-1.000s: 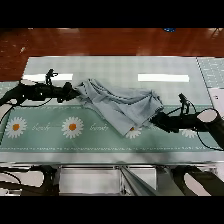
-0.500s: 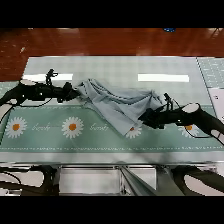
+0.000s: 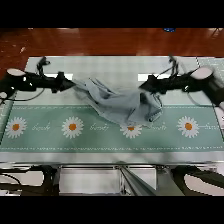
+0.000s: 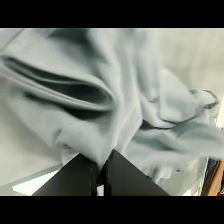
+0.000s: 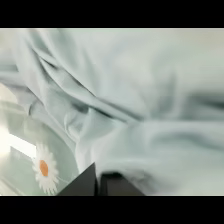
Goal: Fold the shirts.
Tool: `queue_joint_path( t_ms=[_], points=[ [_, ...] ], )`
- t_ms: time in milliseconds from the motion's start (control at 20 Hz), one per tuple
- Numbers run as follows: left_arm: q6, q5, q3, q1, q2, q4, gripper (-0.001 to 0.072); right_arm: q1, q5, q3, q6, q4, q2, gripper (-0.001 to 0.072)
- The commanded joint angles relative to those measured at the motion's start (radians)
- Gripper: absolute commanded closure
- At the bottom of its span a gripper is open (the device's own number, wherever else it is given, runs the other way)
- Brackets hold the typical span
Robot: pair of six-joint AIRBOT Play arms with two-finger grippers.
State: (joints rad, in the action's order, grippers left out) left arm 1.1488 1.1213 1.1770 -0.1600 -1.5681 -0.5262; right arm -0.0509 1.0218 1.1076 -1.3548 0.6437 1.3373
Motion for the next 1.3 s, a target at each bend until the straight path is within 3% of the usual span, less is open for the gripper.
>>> queue_joint_path(
  t_ms=[0, 250, 550, 750, 900, 1000, 1100, 1250],
  points=[
    [0.040, 0.114, 0.217, -0.045, 0.086, 0.003, 0.0682, 0.067, 0.129, 0.373, -0.077, 0.196, -0.061, 0.0692],
    [0.075, 0.135, 0.454, -0.097, 0.315, 0.003, 0.0683, 0.096, 0.195, 0.747, -0.101, 0.354, -0.235, 0.0691],
    [0.078, 0.136, 0.556, -0.251, 0.624, 0.003, 0.0683, 0.096, 0.251, 0.780, -0.149, 0.576, -0.552, 0.0691],
    [0.069, 0.135, 0.556, -0.435, 0.834, -0.066, 0.0683, 0.096, 0.415, 0.779, -0.224, 0.739, -0.694, 0.0691],
    [0.114, 0.146, 0.556, -0.319, 0.911, -0.310, 0.0683, 0.096, 0.590, 0.716, -0.280, 0.844, -0.750, 0.0691],
    [0.183, 0.204, 0.556, -0.166, 0.917, -0.521, 0.0683, 0.096, 0.636, 0.606, -0.295, 0.824, -0.783, 0.0691],
    [0.241, 0.272, 0.535, -0.030, 0.912, -0.690, 0.0683, 0.096, 0.631, 0.449, -0.301, 0.758, -0.809, 0.0691],
    [0.256, 0.274, 0.401, 0.053, 0.877, -0.731, 0.0683, 0.096, 0.496, 0.177, -0.280, 0.669, -0.801, 0.0692]
  ],
)
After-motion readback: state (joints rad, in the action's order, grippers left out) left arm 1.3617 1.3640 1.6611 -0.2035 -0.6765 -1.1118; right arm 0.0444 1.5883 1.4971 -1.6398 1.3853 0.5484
